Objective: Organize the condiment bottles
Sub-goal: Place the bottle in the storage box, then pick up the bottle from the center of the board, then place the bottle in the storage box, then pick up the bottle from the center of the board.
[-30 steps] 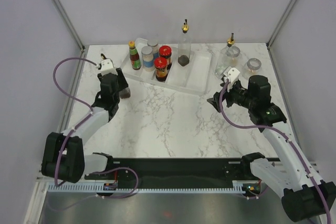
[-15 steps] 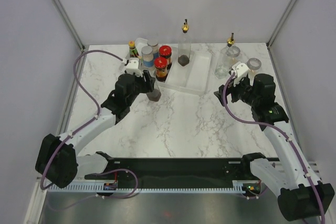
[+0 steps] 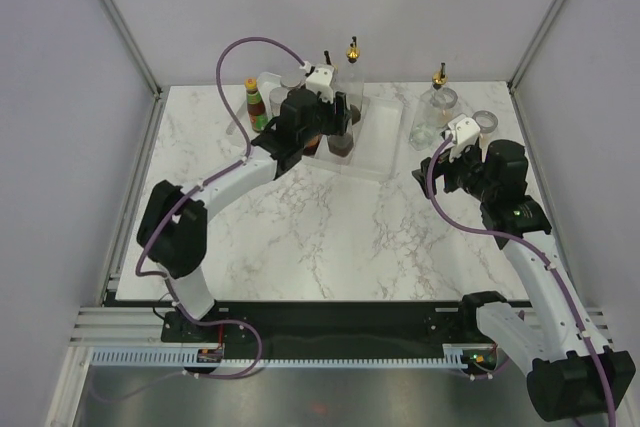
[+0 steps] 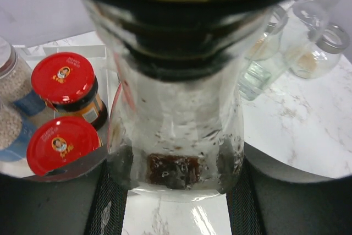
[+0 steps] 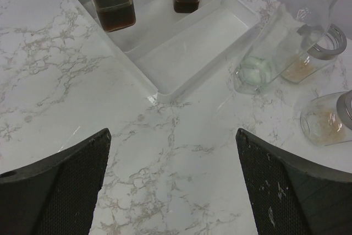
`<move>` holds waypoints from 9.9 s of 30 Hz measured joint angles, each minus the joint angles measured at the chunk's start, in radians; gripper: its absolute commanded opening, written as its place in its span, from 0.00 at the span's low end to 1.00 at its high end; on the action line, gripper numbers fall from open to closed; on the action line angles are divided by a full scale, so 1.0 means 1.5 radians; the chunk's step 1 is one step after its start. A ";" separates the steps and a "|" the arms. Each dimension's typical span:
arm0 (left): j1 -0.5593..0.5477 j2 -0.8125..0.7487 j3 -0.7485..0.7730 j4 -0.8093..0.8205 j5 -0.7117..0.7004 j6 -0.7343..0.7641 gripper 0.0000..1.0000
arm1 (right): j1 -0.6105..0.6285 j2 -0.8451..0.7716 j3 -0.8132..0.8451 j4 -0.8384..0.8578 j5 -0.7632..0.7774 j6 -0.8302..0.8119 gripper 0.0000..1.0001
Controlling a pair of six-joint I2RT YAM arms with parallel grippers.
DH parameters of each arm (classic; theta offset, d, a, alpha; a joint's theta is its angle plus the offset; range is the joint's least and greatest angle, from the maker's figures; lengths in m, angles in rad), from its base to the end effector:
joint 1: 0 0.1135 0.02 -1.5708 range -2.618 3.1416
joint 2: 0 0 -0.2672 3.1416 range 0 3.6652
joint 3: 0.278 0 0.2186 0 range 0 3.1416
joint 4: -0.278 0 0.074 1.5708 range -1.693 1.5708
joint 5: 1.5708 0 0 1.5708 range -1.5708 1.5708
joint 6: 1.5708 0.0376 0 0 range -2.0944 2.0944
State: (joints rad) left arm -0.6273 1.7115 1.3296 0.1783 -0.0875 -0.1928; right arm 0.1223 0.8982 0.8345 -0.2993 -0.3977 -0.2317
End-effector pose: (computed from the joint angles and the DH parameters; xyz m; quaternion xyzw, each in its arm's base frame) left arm 0.3129 -0.2228 0.3329 0.1400 0.7623 -0.2205 0.5922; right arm 0.1657 0.0350 0.3304 -0.2525 0.7746 0.1319 0.5647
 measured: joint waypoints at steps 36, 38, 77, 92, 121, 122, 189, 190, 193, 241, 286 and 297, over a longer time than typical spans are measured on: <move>0.003 0.326 0.283 -0.043 -0.097 0.117 0.67 | -0.002 -0.005 -0.001 0.005 0.010 0.001 0.98; 0.003 0.318 0.266 -0.030 -0.097 0.114 0.73 | -0.002 -0.005 -0.001 0.005 0.010 0.001 0.98; 0.003 -0.343 -0.105 -0.127 0.023 0.067 1.00 | -0.106 -0.017 -0.020 0.007 -0.114 -0.007 0.98; 0.003 -0.757 -0.298 -0.372 -0.091 0.073 1.00 | -0.107 0.080 0.054 -0.053 -0.105 -0.046 0.98; 0.003 -0.828 -0.421 -0.417 -0.186 0.098 1.00 | -0.160 0.527 0.325 0.126 -0.150 0.060 0.96; 0.003 -0.828 -0.423 -0.418 -0.186 0.098 1.00 | -0.158 0.541 0.339 0.130 -0.146 0.059 0.96; 0.003 -0.855 -0.440 -0.417 -0.206 0.098 1.00 | 0.109 0.394 0.316 0.024 -0.078 0.036 0.00; 0.003 -0.855 -0.440 -0.417 -0.207 0.098 1.00 | 0.125 0.407 0.329 0.023 -0.072 0.036 0.00; 0.003 -0.855 -0.440 -0.417 -0.211 0.098 1.00 | 0.169 0.450 0.370 0.022 -0.053 0.035 0.00; 0.003 -0.851 -0.444 -0.417 -0.220 0.098 1.00 | 0.252 0.731 0.543 0.114 0.089 0.001 0.57; 0.003 -0.867 -0.444 -0.417 -0.214 0.098 1.00 | -0.064 0.342 0.252 0.085 0.003 0.066 0.97; 0.003 -0.867 -0.444 -0.416 -0.208 0.098 1.00 | -0.261 0.477 0.282 0.070 0.036 0.070 0.97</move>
State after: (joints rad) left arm -0.6231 0.4114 0.6643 -0.4461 -0.3996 -0.0452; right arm -0.2691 1.6135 1.2568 -0.1944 -0.3431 -0.1265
